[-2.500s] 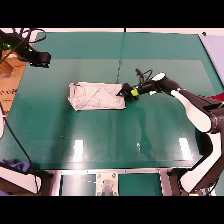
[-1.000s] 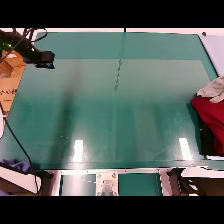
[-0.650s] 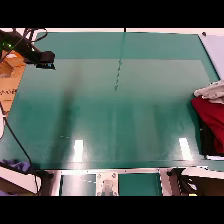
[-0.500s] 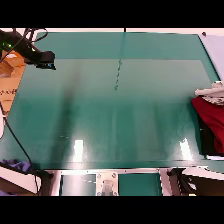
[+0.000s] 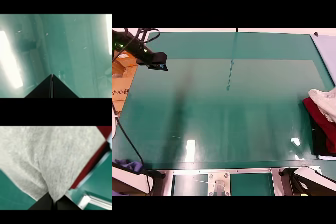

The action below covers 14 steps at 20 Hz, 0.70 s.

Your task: Fold the shirts.

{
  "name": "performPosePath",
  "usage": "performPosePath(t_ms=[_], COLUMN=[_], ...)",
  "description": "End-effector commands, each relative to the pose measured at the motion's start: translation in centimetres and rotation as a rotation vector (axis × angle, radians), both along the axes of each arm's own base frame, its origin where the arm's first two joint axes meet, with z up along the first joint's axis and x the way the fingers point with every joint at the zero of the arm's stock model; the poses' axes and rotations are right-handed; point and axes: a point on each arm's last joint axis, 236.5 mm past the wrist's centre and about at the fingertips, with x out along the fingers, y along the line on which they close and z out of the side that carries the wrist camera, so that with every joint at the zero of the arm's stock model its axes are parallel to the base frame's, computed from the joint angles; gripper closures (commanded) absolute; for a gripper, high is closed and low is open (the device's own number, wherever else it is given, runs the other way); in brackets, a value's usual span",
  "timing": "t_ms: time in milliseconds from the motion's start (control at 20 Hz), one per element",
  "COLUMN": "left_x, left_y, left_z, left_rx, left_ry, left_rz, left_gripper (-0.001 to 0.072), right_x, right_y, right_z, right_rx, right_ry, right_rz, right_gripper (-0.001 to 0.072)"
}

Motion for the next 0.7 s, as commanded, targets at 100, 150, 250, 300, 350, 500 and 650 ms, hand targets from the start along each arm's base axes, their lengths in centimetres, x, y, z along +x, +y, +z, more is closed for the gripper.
performPosePath(t_ms=[100, 150, 250, 300, 350, 500, 650], left_x=[-0.5, -0.5, -0.4, -0.3, -0.1, 0.2, -1.0], left_y=[0.0, -0.1, -0.1, 0.0, 0.0, -0.1, -1.0], left_z=[-0.1, -0.1, -0.1, 0.0, 0.0, 0.6, 1.6], left_rx=[0.0, 0.0, -0.001, -0.001, -0.002, -0.009, -0.039], left_ry=[0.02, 0.019, 0.015, 0.011, 0.002, -0.012, -0.005], left_rz=[-0.01, -0.009, -0.008, -0.007, -0.004, 0.02, 0.034], left_gripper=[0.0683, 0.0683, 0.0683, 0.0683, 0.0683, 0.0684, 0.0684], right_x=[-8.3, -8.2, -5.5, -2.8, 0.0, 7.7, 14.2], right_y=[3.7, 3.8, 3.2, 2.5, 1.9, 1.1, 5.3], right_z=[-8.3, -8.5, -7.1, -5.3, -3.0, 5.1, 8.0], right_rx=[0.131, 0.141, 0.128, 0.099, 0.054, -0.143, -0.195], right_ry=[0.34, 0.339, 0.251, 0.164, 0.081, -0.103, -0.213], right_rz=[-0.002, 0.001, 0.006, 0.026, 0.057, 0.207, 0.37], right_gripper=[0.0097, 0.0097, 0.0097, 0.0097, 0.0097, 0.01, 0.0512])
